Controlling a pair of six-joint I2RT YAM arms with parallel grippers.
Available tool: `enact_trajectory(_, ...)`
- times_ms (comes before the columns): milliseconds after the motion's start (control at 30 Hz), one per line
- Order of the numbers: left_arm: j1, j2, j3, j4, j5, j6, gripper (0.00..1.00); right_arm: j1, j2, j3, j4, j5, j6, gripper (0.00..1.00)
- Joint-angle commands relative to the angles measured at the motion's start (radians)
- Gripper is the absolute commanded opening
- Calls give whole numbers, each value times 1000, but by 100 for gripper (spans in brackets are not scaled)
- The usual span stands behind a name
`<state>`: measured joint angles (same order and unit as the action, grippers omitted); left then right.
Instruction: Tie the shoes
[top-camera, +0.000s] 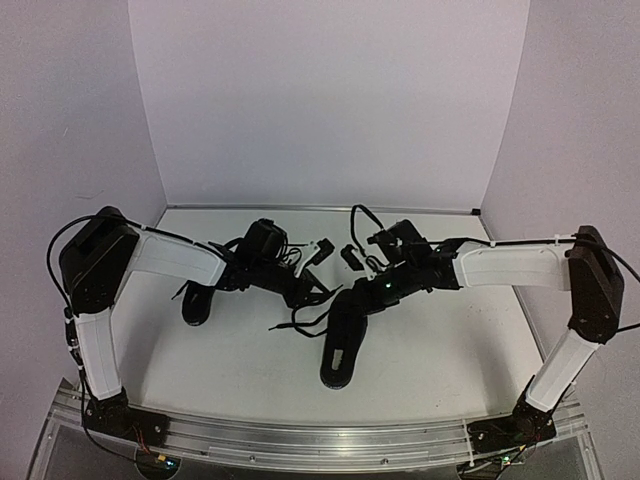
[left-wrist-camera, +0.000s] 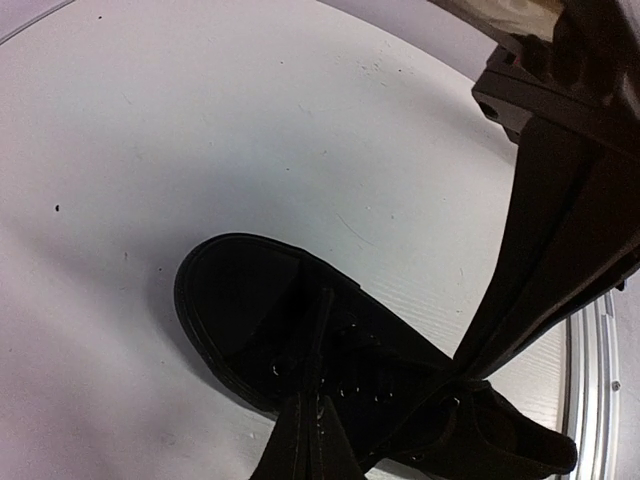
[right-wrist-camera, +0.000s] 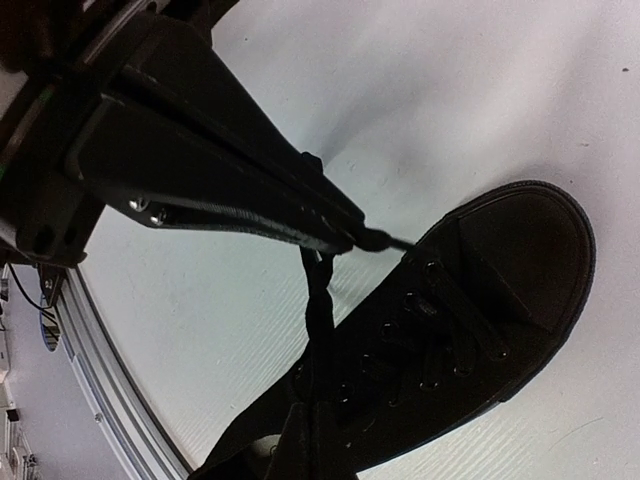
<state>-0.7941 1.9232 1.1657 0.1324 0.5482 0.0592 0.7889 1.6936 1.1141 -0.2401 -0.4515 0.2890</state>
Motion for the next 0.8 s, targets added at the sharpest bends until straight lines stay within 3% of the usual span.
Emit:
enact_trajectory(0,-13,27,5,55,54,51,0,5,-40,-7,35,-19,-1,0)
enact_trajectory(233,-41,69,-14,85,123,111,0,5,-46,-20,46,-17,-1,0)
enact_trajectory(600,-85,-8,-98,30,284,239,0,6,-51,-30,51,-5,-11,0)
enact_trajectory(767,-104,-33,-131,92,301,216,0,5,-48,-30,51,-8,-16,0)
